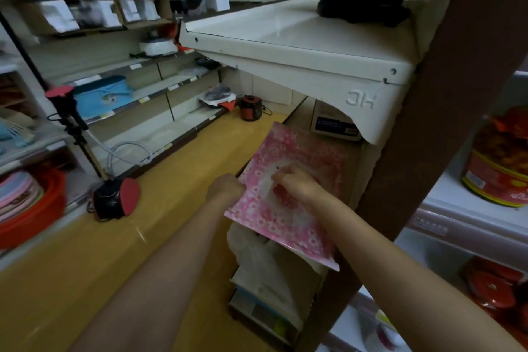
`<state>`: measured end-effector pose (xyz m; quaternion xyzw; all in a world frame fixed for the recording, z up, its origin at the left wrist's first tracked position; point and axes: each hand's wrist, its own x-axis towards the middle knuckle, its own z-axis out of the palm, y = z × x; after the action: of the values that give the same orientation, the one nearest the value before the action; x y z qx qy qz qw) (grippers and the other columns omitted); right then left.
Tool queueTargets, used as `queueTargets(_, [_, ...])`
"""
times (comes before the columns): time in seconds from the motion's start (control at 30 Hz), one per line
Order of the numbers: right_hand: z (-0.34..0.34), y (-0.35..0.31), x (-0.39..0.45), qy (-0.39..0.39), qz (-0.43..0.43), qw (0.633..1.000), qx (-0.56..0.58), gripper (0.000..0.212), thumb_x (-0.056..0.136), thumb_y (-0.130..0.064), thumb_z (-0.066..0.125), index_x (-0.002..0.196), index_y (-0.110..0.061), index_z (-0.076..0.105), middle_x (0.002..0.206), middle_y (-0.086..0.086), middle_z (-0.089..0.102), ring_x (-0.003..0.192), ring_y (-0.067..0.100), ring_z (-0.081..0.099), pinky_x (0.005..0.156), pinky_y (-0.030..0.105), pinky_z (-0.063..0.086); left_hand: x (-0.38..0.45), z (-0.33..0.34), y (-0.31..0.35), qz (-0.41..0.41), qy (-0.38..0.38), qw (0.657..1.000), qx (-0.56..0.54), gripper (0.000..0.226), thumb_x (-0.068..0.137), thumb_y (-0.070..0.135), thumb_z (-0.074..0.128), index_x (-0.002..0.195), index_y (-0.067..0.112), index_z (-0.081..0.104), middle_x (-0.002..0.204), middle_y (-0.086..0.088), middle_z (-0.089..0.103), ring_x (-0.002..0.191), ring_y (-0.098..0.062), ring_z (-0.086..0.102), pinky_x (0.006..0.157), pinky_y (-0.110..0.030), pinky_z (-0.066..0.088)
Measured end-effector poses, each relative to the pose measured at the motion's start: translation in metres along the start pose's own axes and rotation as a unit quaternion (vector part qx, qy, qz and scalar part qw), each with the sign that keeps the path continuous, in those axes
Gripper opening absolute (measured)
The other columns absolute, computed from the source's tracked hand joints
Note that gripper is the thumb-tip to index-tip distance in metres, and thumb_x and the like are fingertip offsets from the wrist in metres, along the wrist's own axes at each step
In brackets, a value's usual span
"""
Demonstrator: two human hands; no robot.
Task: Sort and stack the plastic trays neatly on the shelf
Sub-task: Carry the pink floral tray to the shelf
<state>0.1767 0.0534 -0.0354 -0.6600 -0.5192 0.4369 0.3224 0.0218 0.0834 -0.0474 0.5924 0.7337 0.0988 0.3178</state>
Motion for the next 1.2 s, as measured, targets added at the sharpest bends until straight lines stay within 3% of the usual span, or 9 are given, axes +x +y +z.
queueTargets(0.17, [0.004, -0.007, 0.007, -0.015, -0.011, 1.000, -0.007, 0.025, 0.088, -0.035, 0.055, 0.104, -0.018, 0.048, 0.109, 0.007, 0.048, 0.097, 0.020, 0.050, 0.066, 0.026, 0.040, 0.005, 0.005, 0.004, 0.010, 0.010, 0.998, -0.056, 0.027, 0.097, 0.012, 0.038, 0.070, 0.013, 0.036, 0.074, -0.002, 0.040, 0.062, -0.013, 0.041, 0.071, -0.030, 0.040])
queueTargets(0.23, [0.006, -0.011, 0.007, -0.017, -0.014, 1.000, -0.002, 0.039, 0.090, -0.032, 0.054, 0.121, -0.010, 0.050, 0.118, 0.011, 0.053, 0.108, 0.023, 0.053, 0.079, 0.029, 0.040, 0.002, 0.003, 0.004, 0.016, 0.024, 0.996, -0.079, 0.011, 0.097, 0.013, 0.039, 0.096, 0.004, 0.045, 0.089, -0.009, 0.051, 0.075, -0.021, 0.052, 0.070, -0.030, 0.041])
queueTargets(0.37, [0.012, -0.023, 0.004, -0.019, -0.028, 0.999, 0.001, 0.050, 0.090, -0.030, 0.054, 0.133, -0.005, 0.046, 0.131, 0.012, 0.051, 0.110, 0.021, 0.050, 0.089, 0.032, 0.040, -0.004, -0.013, -0.010, 0.007, 0.049, 0.995, -0.086, 0.047, 0.097, 0.014, 0.038, 0.141, 0.000, 0.027, 0.128, -0.019, 0.050, 0.107, -0.032, 0.057, 0.080, -0.037, 0.050])
queueTargets(0.53, [0.037, -0.043, 0.001, -0.029, -0.081, 0.996, -0.012, 0.017, 0.087, -0.017, 0.056, 0.070, -0.014, 0.055, 0.070, 0.003, 0.056, 0.065, 0.017, 0.054, 0.065, 0.031, 0.046, -0.008, -0.049, -0.055, -0.022, 0.109, 0.987, -0.119, 0.044, 0.096, 0.011, 0.037, 0.136, -0.004, 0.032, 0.119, -0.024, 0.055, 0.079, -0.029, 0.059, 0.046, -0.027, 0.040])
queueTargets(0.77, [0.091, -0.083, -0.014, -0.092, -0.130, 0.985, -0.064, 0.030, 0.092, -0.016, 0.051, 0.062, -0.016, 0.046, 0.070, 0.002, 0.048, 0.064, 0.015, 0.046, 0.056, 0.023, 0.036, -0.045, -0.106, -0.127, -0.084, 0.182, 0.969, -0.147, 0.033, 0.093, 0.005, 0.039, 0.118, -0.013, 0.053, 0.083, -0.019, 0.060, 0.066, -0.031, 0.057, 0.047, -0.038, 0.042])
queueTargets(0.9, [0.136, -0.103, -0.019, -0.082, -0.168, 0.970, -0.156, 0.015, 0.089, -0.024, 0.051, 0.091, -0.009, 0.053, 0.100, 0.010, 0.050, 0.096, 0.025, 0.049, 0.077, 0.029, 0.043, -0.062, -0.135, -0.177, -0.126, 0.219, 0.951, -0.179, 0.030, 0.093, 0.010, 0.041, 0.116, -0.005, 0.053, 0.110, -0.022, 0.060, 0.093, -0.034, 0.060, 0.067, -0.032, 0.041])
queueTargets(1.0, [0.167, -0.117, -0.032, -0.002, -0.189, 0.954, -0.232, 0.059, 0.090, -0.032, 0.054, 0.141, -0.011, 0.034, 0.147, 0.009, 0.031, 0.135, 0.031, 0.029, 0.112, 0.046, 0.028, -0.079, -0.154, -0.217, -0.154, 0.241, 0.933, -0.218, 0.037, 0.091, 0.010, 0.043, 0.122, -0.007, 0.053, 0.115, -0.022, 0.060, 0.100, -0.035, 0.061, 0.072, -0.037, 0.046])
queueTargets(1.13, [0.209, -0.138, -0.042, -0.001, -0.186, 0.967, -0.174, 0.061, 0.093, -0.020, 0.052, 0.144, -0.004, 0.024, 0.148, 0.016, 0.025, 0.135, 0.034, 0.031, 0.106, 0.044, 0.032, -0.106, -0.177, -0.266, -0.171, 0.298, 0.902, -0.262, 0.029, 0.091, 0.008, 0.048, 0.112, -0.009, 0.057, 0.109, -0.022, 0.062, 0.099, -0.035, 0.062, 0.069, -0.037, 0.044])
queueTargets(1.2, [0.235, -0.148, -0.041, -0.059, -0.166, 0.979, -0.100, 0.047, 0.094, -0.012, 0.048, 0.136, 0.004, 0.033, 0.127, 0.016, 0.047, 0.109, 0.033, 0.053, 0.081, 0.039, 0.048, -0.119, -0.189, -0.292, -0.188, 0.316, 0.885, -0.286, 0.026, 0.091, 0.010, 0.049, 0.110, -0.007, 0.057, 0.111, -0.024, 0.063, 0.099, -0.037, 0.063, 0.067, -0.031, 0.039])
